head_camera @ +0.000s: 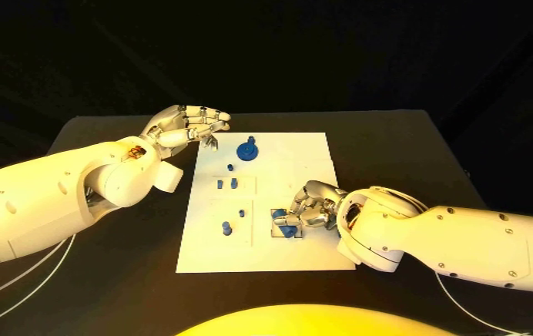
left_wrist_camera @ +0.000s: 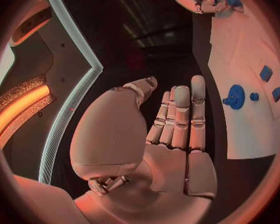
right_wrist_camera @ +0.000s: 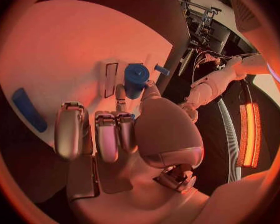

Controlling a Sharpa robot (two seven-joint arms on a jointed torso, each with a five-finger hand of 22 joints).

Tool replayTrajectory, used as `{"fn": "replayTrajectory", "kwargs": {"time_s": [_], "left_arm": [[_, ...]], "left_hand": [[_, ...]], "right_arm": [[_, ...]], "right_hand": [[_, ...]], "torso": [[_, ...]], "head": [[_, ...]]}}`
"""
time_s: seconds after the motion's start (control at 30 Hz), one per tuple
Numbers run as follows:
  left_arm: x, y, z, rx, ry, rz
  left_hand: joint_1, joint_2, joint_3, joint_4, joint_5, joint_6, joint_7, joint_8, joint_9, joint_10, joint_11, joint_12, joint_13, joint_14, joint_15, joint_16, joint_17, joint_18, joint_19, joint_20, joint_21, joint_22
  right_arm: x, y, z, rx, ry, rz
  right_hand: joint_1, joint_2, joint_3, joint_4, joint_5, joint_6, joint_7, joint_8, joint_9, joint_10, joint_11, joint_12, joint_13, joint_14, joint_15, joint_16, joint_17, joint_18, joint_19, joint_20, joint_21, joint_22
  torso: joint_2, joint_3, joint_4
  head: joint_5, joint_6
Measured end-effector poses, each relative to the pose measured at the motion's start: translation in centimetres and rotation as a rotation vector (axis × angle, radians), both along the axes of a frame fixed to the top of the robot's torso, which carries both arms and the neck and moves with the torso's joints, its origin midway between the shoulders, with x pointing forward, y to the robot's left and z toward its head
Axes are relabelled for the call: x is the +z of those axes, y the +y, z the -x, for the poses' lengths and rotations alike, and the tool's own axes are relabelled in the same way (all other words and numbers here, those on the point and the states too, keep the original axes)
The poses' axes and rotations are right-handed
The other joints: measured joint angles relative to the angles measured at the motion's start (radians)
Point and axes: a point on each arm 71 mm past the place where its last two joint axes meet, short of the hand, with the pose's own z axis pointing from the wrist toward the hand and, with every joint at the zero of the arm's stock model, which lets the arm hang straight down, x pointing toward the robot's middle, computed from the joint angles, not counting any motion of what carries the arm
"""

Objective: Assemble the parts on the task board

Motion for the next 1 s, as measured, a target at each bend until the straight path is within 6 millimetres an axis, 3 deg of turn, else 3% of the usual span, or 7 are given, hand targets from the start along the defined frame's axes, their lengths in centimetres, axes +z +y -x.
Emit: {"fn": "replayTrajectory", "kwargs": {"time_s": [0.73,1.0], "left_arm": [[0.02,0.09,0.03,0.001,0.0,-0.001],[0.02,0.13,0.03,0.002,0.0,-0.001]], "left_hand": [[0.0,0.0,0.0,0.0,0.0,0.0,0.0,0.0,0.0,0.0,0.0,0.004,0.0,0.0,0.0,0.0,0.0,0.0,0.0,0.0,0.0,0.0],[0.0,0.0,0.0,0.0,0.0,0.0,0.0,0.0,0.0,0.0,0.0,0.004,0.0,0.0,0.0,0.0,0.0,0.0,0.0,0.0,0.0,0.0]], "right_arm": [[0.05,0.2,-0.58,0.01,-0.044,0.017],[-0.1,0.45,-0.74,0.018,-0.046,0.029]], "right_hand": [[-0.006,0.006,-0.005,0.001,0.0,0.003,-0.003,0.001,0.002,0.0,0.0,0.0,0.001,0.0,0.0,0.0,0.0,0.0,0.0,0.0,0.0,0.0],[-0.086,0.022,-0.063,0.004,0.0,0.003,-0.003,0.004,0.012,0.0,0.0,-0.013,0.001,0.0,0.0,0.0,0.0,0.0,0.0,0.0,-0.004,0.001]], "torso": [[-0.001,-0.0005,-0.0012],[-0.001,-0.0009,-0.0012]], "head": [[0.004,0.004],[0.003,0.005]]}}
